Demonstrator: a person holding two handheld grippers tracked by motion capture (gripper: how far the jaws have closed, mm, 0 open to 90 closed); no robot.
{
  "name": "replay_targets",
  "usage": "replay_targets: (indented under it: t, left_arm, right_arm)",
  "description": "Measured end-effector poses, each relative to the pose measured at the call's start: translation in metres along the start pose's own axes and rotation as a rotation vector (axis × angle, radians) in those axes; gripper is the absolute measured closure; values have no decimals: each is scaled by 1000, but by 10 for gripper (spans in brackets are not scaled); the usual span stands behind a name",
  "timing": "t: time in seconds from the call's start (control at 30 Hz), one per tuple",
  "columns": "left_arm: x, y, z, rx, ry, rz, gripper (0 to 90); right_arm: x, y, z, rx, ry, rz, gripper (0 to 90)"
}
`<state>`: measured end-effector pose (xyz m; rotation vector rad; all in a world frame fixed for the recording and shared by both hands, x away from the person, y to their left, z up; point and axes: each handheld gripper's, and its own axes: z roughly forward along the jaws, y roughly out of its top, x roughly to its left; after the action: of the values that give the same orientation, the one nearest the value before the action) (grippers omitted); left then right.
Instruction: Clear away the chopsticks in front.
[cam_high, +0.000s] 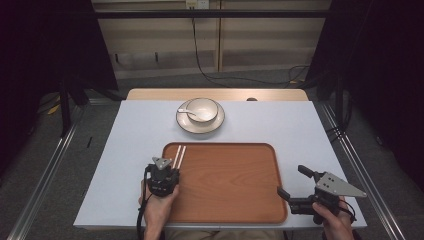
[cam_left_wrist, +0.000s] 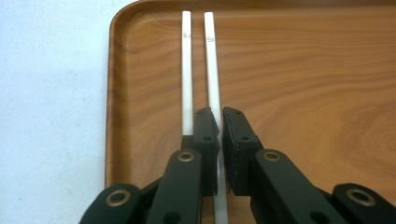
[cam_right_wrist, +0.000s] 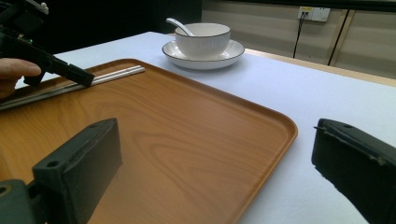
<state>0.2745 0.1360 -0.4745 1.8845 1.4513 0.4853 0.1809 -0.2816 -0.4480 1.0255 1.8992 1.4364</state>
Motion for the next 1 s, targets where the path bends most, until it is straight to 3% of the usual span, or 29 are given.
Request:
replay_targets:
  t: [0.13,0.23,0.37,0.43,0.47,0.5,0.57,0.63,0.8,0.87,1.0]
  left_arm:
    - [1,1,0,1,5,1,842]
    - [1,3,-2,-17,-25,1,779]
    - [0,10,-4,-30,-35,16,788]
    - [0,12,-4,-35,-40,26,837]
    - [1,15,-3,-39,-59,41,837]
    - [1,19,2,-31,-100,39,900]
    - [-1,22,9,-17,-63,71,900]
    - [1,25,17,-1,-111,65,900]
    - [4,31,30,41,-93,86,900]
    - [6,31,30,44,-86,63,900]
    - [8,29,28,42,-84,53,900]
  right_arm:
    - [0,0,0,0,1,-3,14]
    - [0,0,0,1,1,-2,14]
    - [0,0,0,1,1,-1,14]
    - [0,0,0,3,1,-5,14]
    - [0,0,0,3,1,-4,14]
    - [0,0,0,0,0,2,14]
    - [0,0,0,1,1,-2,14]
    - [0,0,0,2,3,-4,14]
    - [0,0,0,3,2,3,14]
    - [0,0,1,4,4,-3,14]
    - [0,0,0,2,-1,3,13]
